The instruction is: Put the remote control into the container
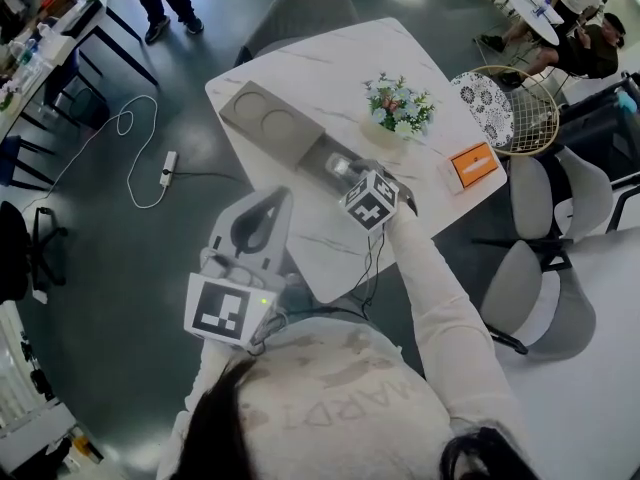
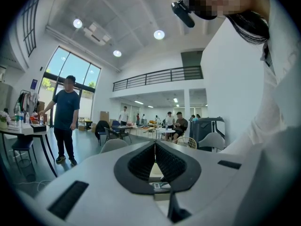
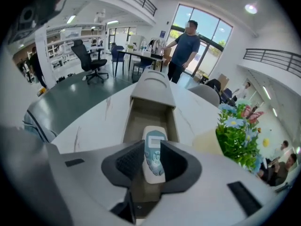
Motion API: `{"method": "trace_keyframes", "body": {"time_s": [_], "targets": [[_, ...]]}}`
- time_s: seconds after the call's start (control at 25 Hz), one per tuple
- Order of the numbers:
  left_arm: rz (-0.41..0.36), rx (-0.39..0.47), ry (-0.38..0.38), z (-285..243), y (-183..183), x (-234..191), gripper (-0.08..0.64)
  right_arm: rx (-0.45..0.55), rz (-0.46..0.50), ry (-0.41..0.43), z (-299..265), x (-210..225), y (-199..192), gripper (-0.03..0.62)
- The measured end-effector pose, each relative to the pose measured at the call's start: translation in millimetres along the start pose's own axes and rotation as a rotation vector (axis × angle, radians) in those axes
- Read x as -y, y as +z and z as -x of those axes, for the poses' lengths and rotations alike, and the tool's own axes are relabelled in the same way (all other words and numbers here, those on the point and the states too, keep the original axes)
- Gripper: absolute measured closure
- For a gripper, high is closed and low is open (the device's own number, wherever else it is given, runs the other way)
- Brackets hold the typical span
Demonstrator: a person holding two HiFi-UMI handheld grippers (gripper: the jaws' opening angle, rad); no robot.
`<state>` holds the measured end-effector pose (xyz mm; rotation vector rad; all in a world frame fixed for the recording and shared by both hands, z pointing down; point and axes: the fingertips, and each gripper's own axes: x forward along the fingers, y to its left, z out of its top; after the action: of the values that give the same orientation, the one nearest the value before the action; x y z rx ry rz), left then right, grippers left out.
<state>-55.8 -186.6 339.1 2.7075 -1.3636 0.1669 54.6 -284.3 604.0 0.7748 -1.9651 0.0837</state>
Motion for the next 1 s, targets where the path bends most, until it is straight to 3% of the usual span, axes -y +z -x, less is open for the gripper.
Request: {"method": "trace_keyframes", "body": {"time_s": [0.36, 0.68, 1.0], "targets": [[-0.044, 0.043, -0.072, 8.1, 0.1, 2.9, 0.546, 0.466, -0.368, -0.029, 100.0, -3.6, 62.1, 0.486], [-0.093, 0.069, -0.19, -0.1, 3.5, 25.0, 0.546, 0.746, -0.511, -0.152, 213.9, -14.1, 80.4, 0.486], [-0.13, 0.116, -0.238, 9.1, 25.6, 64.8, 0.546, 0.913, -0.522, -0.261, 305.8, -31.1, 74.4, 0.486]]}}
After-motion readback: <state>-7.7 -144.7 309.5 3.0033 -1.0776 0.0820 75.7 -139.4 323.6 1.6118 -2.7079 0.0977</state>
